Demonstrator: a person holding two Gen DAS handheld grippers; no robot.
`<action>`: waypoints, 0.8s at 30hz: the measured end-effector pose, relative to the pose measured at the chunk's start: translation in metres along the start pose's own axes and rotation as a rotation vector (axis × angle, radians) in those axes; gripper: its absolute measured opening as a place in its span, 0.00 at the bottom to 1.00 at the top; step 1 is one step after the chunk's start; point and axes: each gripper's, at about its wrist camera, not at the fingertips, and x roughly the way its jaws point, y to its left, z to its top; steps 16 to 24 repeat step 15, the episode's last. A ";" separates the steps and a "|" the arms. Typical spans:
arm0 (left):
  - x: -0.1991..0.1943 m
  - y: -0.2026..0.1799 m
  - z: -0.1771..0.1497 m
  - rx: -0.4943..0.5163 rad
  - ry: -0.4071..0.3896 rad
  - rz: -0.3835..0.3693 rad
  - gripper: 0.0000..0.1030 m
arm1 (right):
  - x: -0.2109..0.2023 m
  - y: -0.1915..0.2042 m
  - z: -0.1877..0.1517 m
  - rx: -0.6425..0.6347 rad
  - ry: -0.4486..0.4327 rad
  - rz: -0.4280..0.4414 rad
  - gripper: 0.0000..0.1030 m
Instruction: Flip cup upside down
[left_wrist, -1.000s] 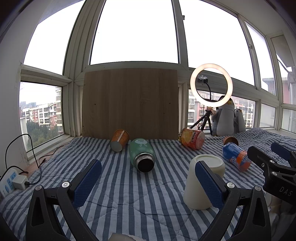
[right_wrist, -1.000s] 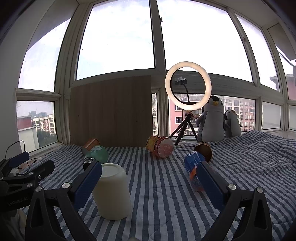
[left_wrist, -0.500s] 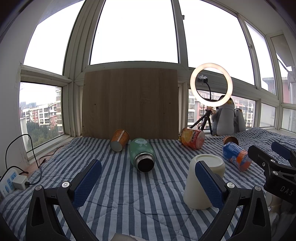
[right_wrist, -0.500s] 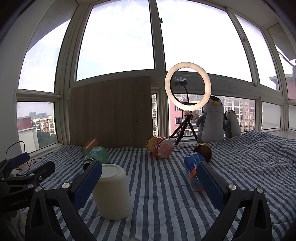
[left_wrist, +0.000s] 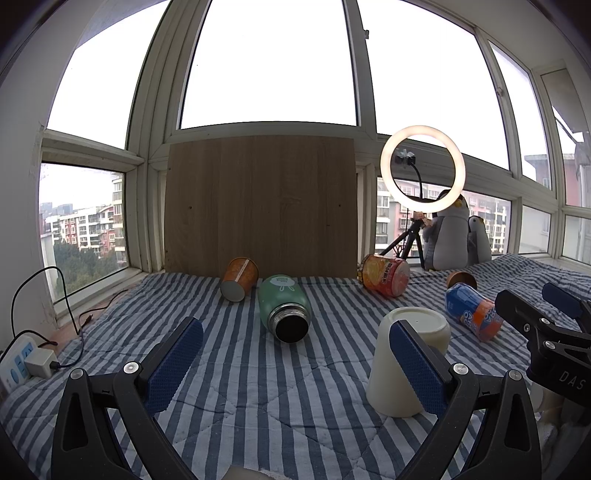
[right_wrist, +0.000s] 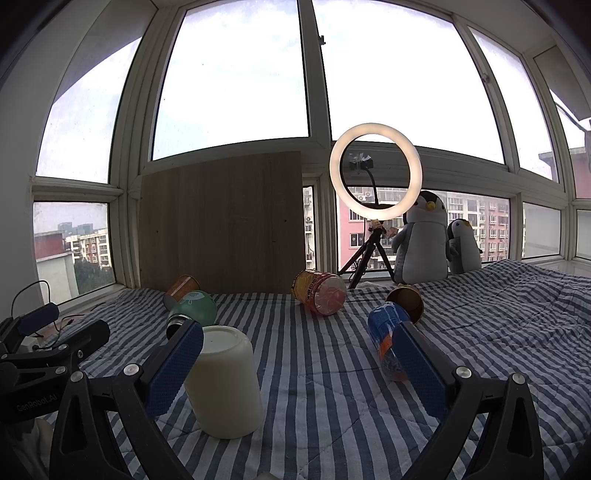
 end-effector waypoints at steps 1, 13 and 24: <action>0.000 0.000 0.000 0.000 0.001 0.000 0.99 | 0.000 0.000 0.000 0.000 0.000 0.000 0.98; 0.000 0.001 -0.003 0.003 0.002 0.001 0.99 | 0.000 0.000 0.000 0.001 0.003 0.000 0.98; 0.000 -0.001 -0.003 0.008 0.003 0.002 0.99 | 0.000 0.000 0.000 0.001 0.005 0.000 0.98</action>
